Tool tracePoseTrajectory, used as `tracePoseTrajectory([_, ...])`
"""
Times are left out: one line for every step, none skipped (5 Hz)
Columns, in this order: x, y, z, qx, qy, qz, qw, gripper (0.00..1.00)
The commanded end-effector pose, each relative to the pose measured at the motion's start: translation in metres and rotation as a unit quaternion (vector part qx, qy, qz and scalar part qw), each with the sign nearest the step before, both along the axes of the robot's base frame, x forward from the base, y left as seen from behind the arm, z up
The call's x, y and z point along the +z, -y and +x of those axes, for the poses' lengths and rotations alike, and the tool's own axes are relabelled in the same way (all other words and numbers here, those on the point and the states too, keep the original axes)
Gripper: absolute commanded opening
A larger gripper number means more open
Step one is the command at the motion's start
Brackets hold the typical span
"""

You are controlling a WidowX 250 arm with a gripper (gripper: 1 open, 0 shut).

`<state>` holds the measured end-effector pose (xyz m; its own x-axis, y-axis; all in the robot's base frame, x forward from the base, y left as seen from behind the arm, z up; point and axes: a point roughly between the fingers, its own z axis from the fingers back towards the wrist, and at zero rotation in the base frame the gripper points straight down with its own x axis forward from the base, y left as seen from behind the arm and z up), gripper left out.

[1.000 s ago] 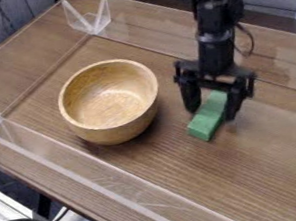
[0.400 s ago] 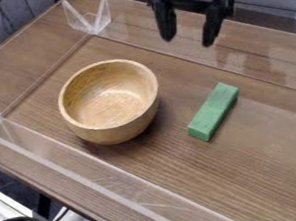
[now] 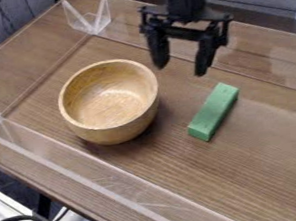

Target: Remove the green block from inside the brown bowl and put it on the table

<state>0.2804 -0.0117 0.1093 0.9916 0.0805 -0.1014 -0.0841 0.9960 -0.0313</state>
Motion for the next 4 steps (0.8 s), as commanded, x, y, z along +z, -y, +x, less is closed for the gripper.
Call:
tracePoseTrajectory([0.021,-0.003,-0.011,-0.003,0.044,0.009,0.9990,1.00])
tracePoseTrajectory([0.030,-0.004,-0.012,-0.003,0.060,0.014,0.9981,1.00])
tracePoseTrajectory([0.026,-0.004,-0.013,-0.003,0.061,0.020,0.9980,1.00])
tracePoseTrajectory([0.013,0.006,0.001,-0.011,0.052,0.019,0.9984,1.00])
